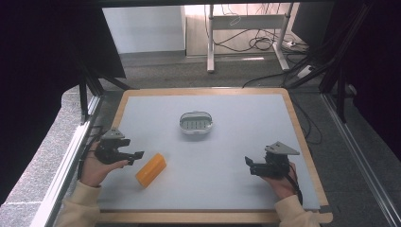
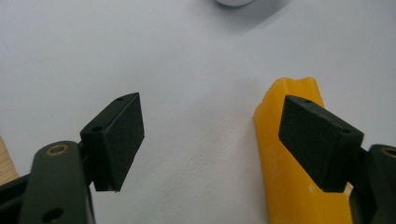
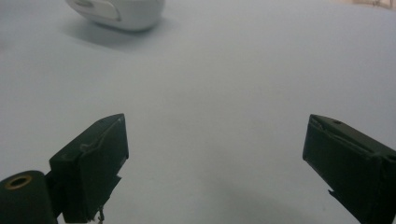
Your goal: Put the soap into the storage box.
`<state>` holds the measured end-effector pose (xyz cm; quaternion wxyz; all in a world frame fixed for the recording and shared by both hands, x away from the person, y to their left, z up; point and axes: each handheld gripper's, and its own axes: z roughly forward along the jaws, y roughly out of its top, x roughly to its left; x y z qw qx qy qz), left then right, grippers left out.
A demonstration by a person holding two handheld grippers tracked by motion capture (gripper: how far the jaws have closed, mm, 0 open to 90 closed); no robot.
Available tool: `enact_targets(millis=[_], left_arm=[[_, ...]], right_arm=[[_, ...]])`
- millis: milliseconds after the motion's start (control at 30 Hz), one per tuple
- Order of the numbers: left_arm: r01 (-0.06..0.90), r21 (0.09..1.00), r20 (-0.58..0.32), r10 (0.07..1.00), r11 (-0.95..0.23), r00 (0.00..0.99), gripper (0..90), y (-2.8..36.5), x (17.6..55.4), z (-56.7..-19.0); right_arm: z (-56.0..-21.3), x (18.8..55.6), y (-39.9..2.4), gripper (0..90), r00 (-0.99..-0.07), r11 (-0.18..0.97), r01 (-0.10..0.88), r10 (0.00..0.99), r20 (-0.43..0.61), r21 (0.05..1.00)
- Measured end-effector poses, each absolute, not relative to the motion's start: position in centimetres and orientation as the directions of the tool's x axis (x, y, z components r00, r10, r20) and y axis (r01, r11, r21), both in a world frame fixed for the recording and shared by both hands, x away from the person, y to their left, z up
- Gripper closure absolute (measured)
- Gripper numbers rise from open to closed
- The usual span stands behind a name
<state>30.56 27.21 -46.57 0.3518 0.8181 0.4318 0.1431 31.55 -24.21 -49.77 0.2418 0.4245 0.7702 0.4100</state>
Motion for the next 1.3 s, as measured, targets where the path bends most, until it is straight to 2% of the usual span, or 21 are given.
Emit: enact_targets(millis=[367,733,1300], left_arm=[[0.592,0.688,-0.045,0.789,-0.420,0.613,22.3,26.0,30.2,-46.4],[0.592,0.678,-0.053,0.774,-0.436,0.630,23.1,25.8,30.3,-46.7],[0.594,0.686,-0.064,0.778,-0.421,0.625,24.8,26.3,29.8,-45.3]], right_arm=[[-49.3,30.7,-25.5,10.8,-0.507,0.256,0.444,0.862,0.005,0.858],[-49.5,30.4,-25.4,12.2,-0.495,0.271,0.440,0.868,-0.020,0.856],[-49.6,30.2,-25.8,14.3,-0.503,0.300,0.414,0.862,-0.059,0.860]])
